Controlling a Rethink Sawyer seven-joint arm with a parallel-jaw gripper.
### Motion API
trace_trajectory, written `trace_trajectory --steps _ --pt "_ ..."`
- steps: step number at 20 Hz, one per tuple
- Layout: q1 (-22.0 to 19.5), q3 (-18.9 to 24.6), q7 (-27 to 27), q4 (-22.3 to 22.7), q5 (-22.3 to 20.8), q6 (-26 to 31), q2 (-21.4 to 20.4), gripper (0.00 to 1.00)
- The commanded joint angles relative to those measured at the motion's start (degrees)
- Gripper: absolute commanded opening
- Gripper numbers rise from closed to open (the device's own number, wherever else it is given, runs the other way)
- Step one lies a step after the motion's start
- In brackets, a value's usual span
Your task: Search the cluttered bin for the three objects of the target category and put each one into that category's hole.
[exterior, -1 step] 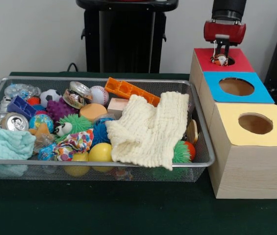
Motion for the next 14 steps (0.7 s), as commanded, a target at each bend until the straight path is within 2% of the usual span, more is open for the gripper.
trace_trajectory --steps 1,5,14 --pt "-1.60 0.66 15.19 -5.63 -0.41 -1.51 1.47 0.00" --pt "-2.08 0.48 15.04 -3.69 -1.15 0.22 -1.60 0.00" --pt "-4.48 0.56 13.42 0.86 -3.46 7.72 -11.52 0.00"
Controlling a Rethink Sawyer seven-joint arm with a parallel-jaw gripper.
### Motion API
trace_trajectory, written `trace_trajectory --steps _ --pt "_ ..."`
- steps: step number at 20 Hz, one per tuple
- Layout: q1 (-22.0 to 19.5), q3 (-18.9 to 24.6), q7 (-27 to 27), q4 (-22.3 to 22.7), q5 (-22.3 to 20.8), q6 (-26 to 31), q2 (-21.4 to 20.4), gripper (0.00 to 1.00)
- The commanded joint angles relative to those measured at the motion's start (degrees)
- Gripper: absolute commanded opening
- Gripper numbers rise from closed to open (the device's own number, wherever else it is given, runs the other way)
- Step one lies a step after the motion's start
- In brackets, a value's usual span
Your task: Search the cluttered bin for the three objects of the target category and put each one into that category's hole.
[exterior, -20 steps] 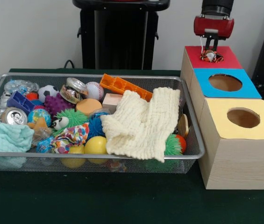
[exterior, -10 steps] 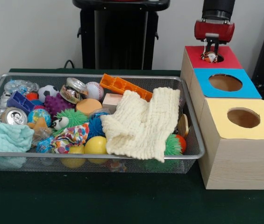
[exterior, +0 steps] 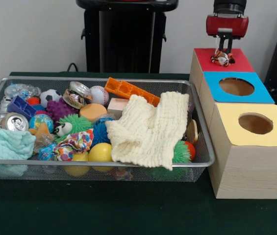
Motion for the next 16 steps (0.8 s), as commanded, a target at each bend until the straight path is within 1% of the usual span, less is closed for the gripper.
trace_trajectory --steps 1,3,6,11,16 --pt "-3.74 0.54 13.22 -0.53 -1.07 6.91 -8.23 0.00" --pt "-4.50 0.56 12.59 -0.08 -1.69 8.74 -10.01 0.00" --pt "-5.53 0.72 12.78 0.44 -3.10 9.39 -10.99 0.00" --pt "-6.08 0.81 13.05 0.24 -4.04 8.80 -10.36 0.00" --pt "-6.22 1.10 13.76 -0.52 -4.50 7.09 -8.21 0.00"
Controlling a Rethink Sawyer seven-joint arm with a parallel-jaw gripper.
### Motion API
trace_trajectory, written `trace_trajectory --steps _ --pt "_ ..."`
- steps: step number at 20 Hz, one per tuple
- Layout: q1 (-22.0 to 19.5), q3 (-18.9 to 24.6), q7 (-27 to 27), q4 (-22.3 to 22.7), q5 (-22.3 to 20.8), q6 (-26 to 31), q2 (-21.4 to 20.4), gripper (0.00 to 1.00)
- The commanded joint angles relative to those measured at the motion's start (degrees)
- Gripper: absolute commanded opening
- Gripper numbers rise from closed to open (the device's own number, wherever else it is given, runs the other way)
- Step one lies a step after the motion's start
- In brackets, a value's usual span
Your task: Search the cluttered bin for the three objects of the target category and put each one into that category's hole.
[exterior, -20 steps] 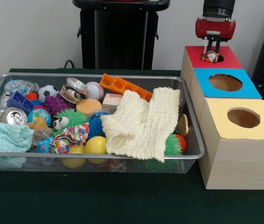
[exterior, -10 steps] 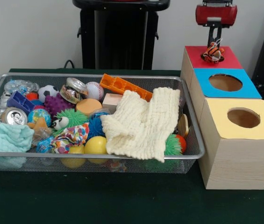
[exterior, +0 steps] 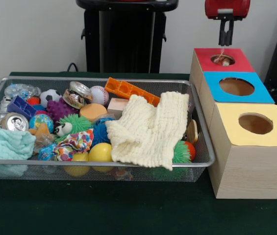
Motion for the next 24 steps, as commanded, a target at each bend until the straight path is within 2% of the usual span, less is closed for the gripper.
trace_trajectory --steps 1,7,15,21,24 --pt "-1.92 1.29 13.90 -2.99 -1.36 1.47 1.99 0.00" --pt "-1.19 1.28 14.61 -4.02 -0.97 -0.76 4.86 0.00" --pt "-1.28 1.09 13.78 -4.00 -0.61 0.58 3.67 0.00" --pt "-3.47 0.70 9.86 -4.22 -0.88 6.59 -0.07 0.00" --pt "-4.75 0.35 6.04 -5.20 -0.83 11.26 -1.46 0.00"
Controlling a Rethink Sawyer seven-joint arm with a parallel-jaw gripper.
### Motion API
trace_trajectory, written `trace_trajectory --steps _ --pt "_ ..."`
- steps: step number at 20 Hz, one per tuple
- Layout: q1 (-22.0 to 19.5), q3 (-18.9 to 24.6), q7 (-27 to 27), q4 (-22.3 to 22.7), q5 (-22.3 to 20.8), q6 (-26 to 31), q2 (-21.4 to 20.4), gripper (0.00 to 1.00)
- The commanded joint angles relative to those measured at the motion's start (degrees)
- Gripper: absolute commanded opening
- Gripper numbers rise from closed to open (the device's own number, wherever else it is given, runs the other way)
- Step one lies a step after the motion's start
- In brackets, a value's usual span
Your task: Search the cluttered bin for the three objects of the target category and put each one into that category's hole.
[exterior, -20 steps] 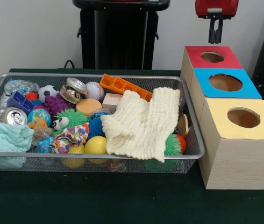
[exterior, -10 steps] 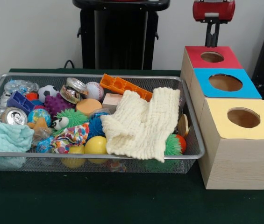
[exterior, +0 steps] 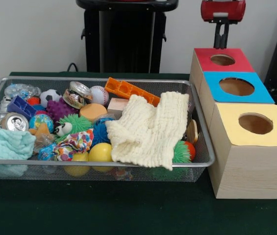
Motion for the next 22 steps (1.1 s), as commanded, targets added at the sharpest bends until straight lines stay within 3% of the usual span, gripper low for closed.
trace_trajectory --steps 1,22 --pt "-3.86 0.45 5.71 -5.40 -0.84 10.79 -2.75 0.00" --pt "-11.42 0.49 0.45 -12.47 -8.08 29.23 -7.36 0.00"
